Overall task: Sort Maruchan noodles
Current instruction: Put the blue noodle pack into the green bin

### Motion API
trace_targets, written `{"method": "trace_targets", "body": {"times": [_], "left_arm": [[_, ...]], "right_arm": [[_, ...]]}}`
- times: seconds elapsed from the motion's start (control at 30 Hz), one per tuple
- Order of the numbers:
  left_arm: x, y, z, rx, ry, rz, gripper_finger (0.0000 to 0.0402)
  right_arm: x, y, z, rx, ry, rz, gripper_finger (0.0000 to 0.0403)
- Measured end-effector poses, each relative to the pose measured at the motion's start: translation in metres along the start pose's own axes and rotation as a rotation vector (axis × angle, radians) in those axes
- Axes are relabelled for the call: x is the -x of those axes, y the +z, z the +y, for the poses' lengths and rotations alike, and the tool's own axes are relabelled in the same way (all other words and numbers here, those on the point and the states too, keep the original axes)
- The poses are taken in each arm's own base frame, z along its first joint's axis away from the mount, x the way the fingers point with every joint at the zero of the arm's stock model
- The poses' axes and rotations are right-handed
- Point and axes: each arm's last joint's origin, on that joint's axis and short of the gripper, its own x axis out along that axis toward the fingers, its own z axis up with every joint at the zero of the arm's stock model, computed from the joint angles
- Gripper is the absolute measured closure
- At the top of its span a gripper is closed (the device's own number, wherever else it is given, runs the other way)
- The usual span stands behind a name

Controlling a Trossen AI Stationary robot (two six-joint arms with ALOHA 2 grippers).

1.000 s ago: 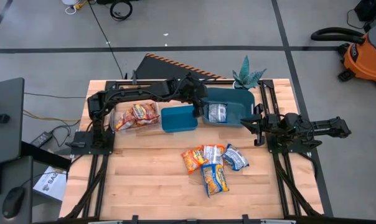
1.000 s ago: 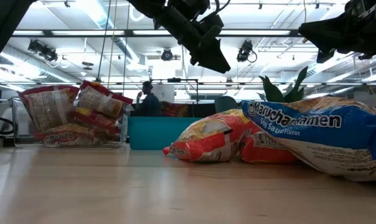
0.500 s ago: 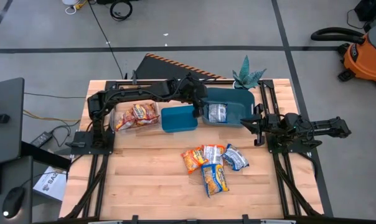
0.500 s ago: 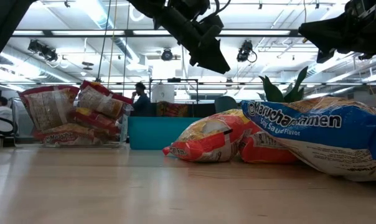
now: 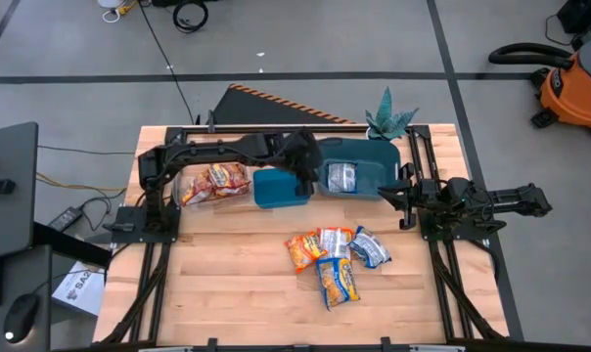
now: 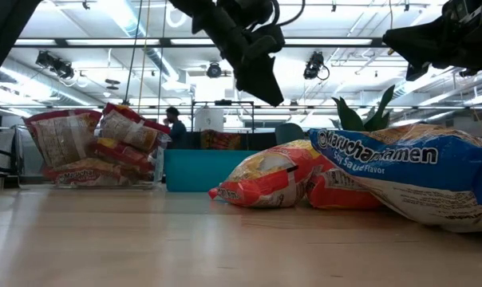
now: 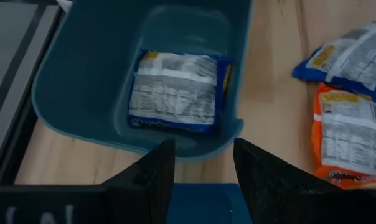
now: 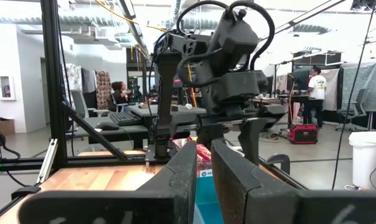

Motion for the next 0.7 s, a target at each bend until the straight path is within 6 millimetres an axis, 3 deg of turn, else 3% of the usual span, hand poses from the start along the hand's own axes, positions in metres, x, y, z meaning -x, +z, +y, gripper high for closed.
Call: {"method": "trace_targets", "body": {"times": [0.7], "left_arm": [[0.0, -0.004, -0.031, 0.046, -0.052, 0.068, 0.0232]], "right_arm": [[0.0, 0.0, 0.0, 0.0, 0.0, 0.0, 0.0348]]}}
